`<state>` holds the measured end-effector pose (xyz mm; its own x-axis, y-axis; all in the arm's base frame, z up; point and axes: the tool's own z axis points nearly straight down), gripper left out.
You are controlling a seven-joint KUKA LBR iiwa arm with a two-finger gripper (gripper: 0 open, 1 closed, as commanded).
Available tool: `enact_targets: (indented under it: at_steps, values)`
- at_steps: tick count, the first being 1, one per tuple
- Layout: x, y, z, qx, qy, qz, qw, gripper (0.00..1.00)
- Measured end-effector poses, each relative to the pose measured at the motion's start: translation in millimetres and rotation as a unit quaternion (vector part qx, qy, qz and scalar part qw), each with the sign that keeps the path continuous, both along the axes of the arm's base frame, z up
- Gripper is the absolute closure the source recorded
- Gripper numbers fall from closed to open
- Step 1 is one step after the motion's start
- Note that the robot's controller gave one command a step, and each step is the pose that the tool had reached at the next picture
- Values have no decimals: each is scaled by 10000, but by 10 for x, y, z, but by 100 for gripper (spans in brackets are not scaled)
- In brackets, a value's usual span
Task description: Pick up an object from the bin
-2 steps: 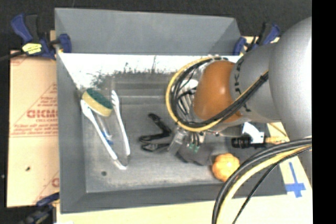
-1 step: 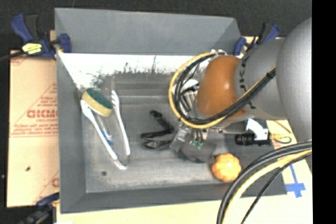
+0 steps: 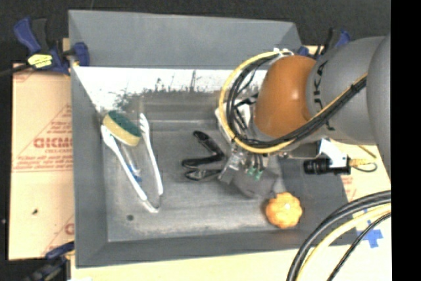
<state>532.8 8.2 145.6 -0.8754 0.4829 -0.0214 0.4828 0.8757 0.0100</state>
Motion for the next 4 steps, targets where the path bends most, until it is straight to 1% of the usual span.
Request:
enact_targets:
  at_steps: [1, 3, 4]
  values:
    - [21, -1, 287, 1, -43, 5, 10000, 100]
    - [35, -7, 444, 1, -71, 30, 10000, 100]
    - [41, -11, 467, -2, -88, 36, 10000, 100]
